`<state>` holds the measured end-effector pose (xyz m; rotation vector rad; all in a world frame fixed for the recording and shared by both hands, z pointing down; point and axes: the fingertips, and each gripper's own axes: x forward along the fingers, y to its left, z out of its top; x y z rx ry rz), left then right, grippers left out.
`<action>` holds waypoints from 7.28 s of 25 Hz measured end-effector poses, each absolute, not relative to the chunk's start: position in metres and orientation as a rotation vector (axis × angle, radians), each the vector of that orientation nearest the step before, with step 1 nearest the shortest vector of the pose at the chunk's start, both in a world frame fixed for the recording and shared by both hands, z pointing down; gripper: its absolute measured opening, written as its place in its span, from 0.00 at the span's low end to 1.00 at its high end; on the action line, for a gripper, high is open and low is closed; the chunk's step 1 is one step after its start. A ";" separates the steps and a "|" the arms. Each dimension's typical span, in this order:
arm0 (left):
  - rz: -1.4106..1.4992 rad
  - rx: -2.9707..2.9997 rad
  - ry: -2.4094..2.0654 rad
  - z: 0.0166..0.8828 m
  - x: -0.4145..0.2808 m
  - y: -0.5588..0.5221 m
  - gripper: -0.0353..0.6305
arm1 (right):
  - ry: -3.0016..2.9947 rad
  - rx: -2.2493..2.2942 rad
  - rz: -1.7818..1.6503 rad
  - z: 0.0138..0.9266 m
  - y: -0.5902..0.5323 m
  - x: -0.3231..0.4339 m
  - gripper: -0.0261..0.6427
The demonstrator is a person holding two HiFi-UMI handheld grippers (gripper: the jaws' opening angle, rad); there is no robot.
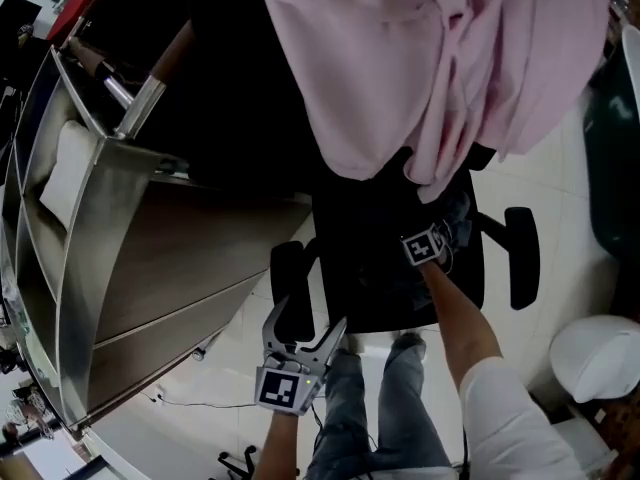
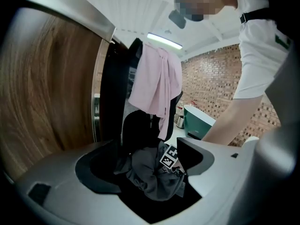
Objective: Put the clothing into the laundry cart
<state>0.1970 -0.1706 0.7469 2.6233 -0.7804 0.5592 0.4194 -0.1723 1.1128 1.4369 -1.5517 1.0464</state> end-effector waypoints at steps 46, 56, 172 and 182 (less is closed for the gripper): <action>-0.283 2.869 -1.082 0.344 0.007 -0.091 0.61 | -2.885 1.867 -0.060 0.269 -0.030 0.212 0.25; -0.361 2.802 -1.371 0.323 -0.099 -0.091 0.61 | -3.112 1.577 -0.130 0.234 -0.048 0.112 0.25; -0.156 2.050 -2.514 0.331 -0.639 -0.043 0.57 | -3.283 0.714 -0.050 0.305 -0.198 -0.503 0.61; -0.106 1.974 -2.546 0.338 -0.649 -0.040 0.57 | -3.190 0.524 0.038 0.332 -0.184 -0.531 0.60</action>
